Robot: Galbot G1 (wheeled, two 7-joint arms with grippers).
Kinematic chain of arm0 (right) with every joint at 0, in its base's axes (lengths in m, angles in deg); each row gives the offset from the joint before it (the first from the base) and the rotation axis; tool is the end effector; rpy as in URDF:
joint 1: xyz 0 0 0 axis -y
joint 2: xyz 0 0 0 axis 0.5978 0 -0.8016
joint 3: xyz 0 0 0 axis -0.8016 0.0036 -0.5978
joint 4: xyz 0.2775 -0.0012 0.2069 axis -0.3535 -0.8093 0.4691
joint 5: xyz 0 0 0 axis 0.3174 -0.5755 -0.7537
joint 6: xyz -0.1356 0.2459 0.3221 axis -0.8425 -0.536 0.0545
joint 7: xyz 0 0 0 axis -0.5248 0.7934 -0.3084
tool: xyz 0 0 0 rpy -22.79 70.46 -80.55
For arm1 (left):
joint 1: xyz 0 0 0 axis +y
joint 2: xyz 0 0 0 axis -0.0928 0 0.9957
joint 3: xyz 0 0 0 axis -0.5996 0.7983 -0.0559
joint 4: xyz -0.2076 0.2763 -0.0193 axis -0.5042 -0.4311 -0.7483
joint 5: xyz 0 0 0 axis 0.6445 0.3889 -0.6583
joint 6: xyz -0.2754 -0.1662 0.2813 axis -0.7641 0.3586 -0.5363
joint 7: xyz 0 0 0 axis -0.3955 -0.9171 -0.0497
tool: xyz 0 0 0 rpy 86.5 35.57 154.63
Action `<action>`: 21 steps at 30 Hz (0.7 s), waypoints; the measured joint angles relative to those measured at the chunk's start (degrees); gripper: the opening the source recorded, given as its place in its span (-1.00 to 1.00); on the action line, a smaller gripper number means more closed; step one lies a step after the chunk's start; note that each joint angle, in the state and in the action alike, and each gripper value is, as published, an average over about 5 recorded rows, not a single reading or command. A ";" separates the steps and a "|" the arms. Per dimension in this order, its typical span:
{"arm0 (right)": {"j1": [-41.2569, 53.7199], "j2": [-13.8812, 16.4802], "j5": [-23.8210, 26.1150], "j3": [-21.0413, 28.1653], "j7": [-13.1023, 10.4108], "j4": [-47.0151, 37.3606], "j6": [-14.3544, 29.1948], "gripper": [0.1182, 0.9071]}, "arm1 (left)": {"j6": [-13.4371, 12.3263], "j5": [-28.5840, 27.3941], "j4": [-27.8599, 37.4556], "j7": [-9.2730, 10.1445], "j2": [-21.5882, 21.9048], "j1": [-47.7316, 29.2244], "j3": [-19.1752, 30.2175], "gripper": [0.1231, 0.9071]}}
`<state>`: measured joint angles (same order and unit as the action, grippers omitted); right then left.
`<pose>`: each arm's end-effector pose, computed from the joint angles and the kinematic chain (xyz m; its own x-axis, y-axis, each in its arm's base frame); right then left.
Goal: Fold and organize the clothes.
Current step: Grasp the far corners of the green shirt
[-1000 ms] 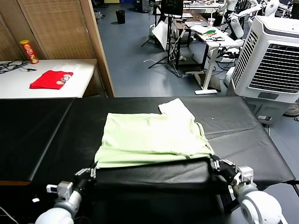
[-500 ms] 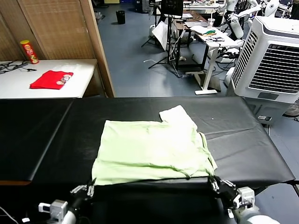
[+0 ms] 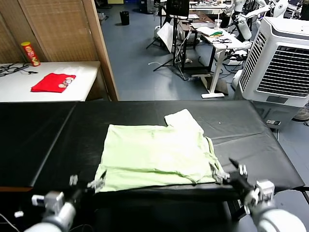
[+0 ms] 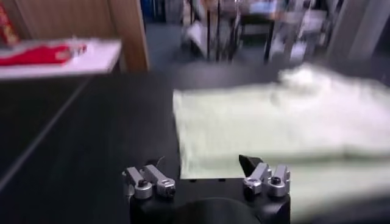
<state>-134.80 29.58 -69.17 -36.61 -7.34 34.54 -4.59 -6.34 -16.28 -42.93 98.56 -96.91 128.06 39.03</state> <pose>0.3671 -0.0915 -0.2050 -0.9583 -0.1222 0.2582 -0.1386 0.9893 -0.0462 0.2479 0.0596 -0.2111 -0.9065 0.0977 0.4108 0.0947 0.9951 -0.0275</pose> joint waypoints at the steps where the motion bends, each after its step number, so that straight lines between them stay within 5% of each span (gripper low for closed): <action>1: 3.09 -0.11 0.09 1.52 -0.28 -2.58 0.01 0.72 | 0.29 1.44 1.58 0.50 0.48 -2.68 0.54 0.72; 10: 26.61 -3.47 0.54 14.55 -1.24 -25.12 -1.88 0.72 | 3.32 10.09 20.15 4.05 2.79 -27.57 9.25 0.72; 21: 41.96 -10.50 2.75 22.07 1.82 -47.23 -3.28 0.72 | 5.52 11.41 42.34 1.01 0.01 -48.26 19.26 0.72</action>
<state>-92.84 19.08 -66.42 -14.54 -5.53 -12.69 -7.87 -0.82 -4.87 -0.60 99.57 -96.91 79.80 58.29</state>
